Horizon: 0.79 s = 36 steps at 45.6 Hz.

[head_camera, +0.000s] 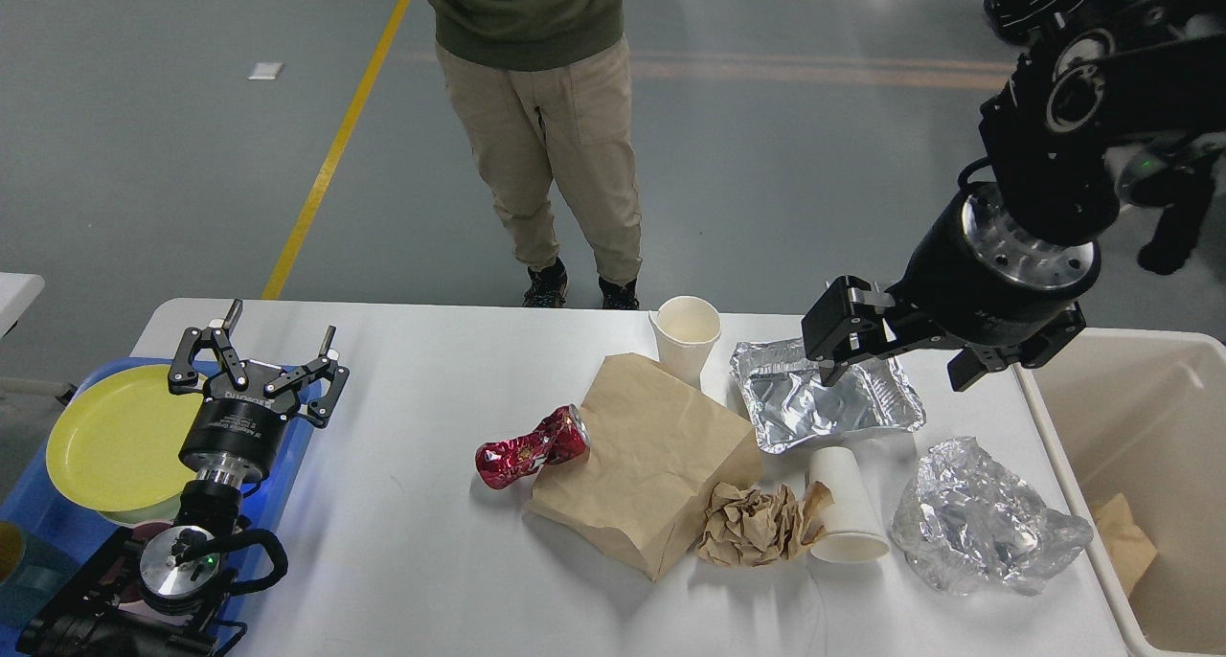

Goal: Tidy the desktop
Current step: 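Move the right gripper over the flat brown paper bag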

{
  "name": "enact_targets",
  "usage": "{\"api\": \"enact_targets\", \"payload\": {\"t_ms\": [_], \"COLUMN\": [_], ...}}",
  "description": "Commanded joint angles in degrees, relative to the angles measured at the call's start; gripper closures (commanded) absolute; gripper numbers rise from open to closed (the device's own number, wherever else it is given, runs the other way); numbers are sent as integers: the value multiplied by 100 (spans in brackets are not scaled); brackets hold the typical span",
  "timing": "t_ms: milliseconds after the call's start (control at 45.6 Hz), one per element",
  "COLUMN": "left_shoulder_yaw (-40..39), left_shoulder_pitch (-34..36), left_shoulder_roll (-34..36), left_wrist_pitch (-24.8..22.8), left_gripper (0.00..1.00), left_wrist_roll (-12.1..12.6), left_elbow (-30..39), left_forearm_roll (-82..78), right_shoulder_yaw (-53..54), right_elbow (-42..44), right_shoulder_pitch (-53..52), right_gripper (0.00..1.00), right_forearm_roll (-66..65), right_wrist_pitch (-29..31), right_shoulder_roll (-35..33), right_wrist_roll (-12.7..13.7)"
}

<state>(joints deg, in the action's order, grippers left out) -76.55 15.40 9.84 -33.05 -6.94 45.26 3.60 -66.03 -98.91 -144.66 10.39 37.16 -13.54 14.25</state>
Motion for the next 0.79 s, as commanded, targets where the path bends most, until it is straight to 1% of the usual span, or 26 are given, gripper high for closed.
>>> {"api": "enact_targets", "payload": {"t_ms": [0,66,132,197,285,439,570,768], "left_shoulder_yaw": [0,0,0,0,0,0,0,0], "left_shoulder_pitch": [-2,7,7,7,7,-2,-2,-2], "left_shoulder_roll": [0,0,0,0,0,0,0,0], "left_wrist_pitch": [0,0,0,-9,-9,-9,-9,0], "left_gripper": [4,4,4,4,4,4,4,4], "left_wrist_roll": [0,0,9,0,0,0,0,9], "left_elbow": [0,0,0,0,0,0,0,0], "left_forearm_roll": [0,0,0,0,0,0,0,0], "right_shoulder_yaw": [309,529,854,1048,1127,1250,1531,1576], "right_elbow": [99,170,257,547,1048,1909,2481,3131], "right_shoulder_pitch": [499,991,1571,2195,2951,3813,4419,5131], "right_gripper": [0,0,0,1,1,4,12,12], "right_forearm_roll": [-2,7,7,33,313,876,1070,1079], "right_wrist_pitch": [-173,-472,-893,-1315,-1553,-1642,-1668,-1861], "right_shoulder_roll": [-43,-43,-26,36,281,616,686,1108], "right_wrist_roll": [-1,-1,8,17,25,17,25,17]}}
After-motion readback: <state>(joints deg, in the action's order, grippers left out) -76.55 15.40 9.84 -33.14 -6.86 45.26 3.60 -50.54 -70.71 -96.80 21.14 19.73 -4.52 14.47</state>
